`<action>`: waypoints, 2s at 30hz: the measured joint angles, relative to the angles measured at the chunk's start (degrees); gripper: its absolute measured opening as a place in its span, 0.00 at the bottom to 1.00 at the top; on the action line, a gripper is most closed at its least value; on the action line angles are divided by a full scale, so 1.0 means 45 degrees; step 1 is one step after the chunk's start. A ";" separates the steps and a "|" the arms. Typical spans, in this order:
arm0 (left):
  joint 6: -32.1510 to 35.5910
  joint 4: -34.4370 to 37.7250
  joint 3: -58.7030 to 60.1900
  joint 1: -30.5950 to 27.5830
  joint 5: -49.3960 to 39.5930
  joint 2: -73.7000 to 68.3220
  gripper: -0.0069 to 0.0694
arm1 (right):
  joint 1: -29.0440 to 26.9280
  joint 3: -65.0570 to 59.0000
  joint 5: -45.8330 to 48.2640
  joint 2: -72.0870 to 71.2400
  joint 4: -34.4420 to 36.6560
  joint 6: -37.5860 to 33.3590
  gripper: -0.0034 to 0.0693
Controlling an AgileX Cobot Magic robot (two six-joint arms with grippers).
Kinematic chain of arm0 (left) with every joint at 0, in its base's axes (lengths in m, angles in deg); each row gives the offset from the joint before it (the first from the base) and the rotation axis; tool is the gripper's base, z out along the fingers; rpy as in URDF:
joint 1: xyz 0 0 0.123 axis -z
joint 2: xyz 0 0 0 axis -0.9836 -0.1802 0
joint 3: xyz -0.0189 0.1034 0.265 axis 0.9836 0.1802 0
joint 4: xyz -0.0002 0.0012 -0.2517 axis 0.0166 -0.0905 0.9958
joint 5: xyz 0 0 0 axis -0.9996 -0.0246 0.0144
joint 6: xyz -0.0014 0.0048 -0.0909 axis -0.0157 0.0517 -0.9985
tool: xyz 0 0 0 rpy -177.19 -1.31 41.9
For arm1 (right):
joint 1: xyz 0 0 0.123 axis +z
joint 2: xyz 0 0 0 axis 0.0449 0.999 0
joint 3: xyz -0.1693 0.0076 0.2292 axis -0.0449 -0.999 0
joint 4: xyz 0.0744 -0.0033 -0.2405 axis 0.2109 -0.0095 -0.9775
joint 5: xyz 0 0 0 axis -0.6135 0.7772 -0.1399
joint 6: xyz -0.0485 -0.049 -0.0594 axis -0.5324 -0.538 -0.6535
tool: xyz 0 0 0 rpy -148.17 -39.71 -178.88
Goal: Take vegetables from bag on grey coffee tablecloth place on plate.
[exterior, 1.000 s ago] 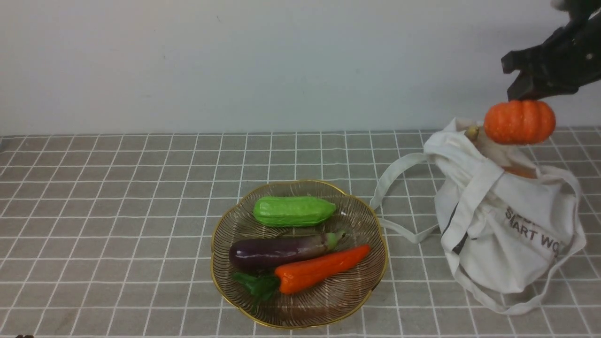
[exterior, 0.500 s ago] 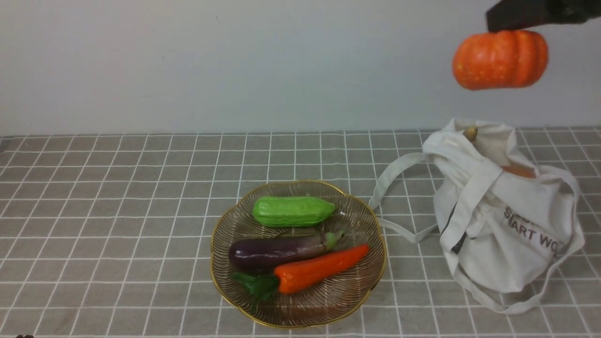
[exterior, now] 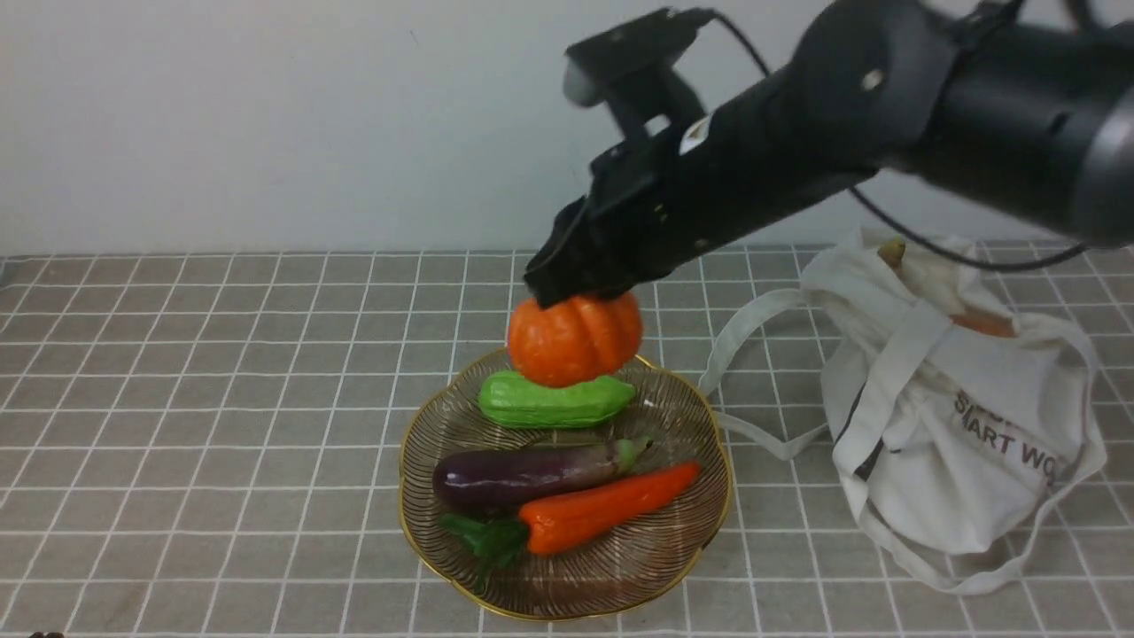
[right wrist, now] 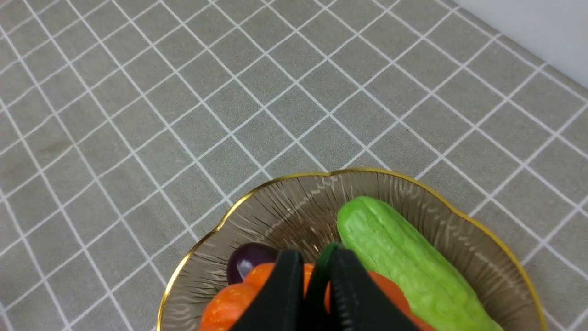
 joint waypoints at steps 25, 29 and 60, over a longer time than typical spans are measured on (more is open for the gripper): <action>0.0000 0.0000 0.0000 0.0000 0.0000 0.0000 0.08 | 0.0174 -0.0024 0.0296 0.0242 -0.2542 0.1336 0.70; 0.0000 0.0000 0.0000 0.0000 0.0000 0.0000 0.08 | 0.0174 -0.0024 0.1461 -0.2223 -0.5101 0.3831 0.55; 0.0000 0.0000 0.0000 0.0000 0.0000 0.0000 0.08 | 0.0174 -1.4360 -0.5531 -2.3664 -1.1465 1.3251 0.03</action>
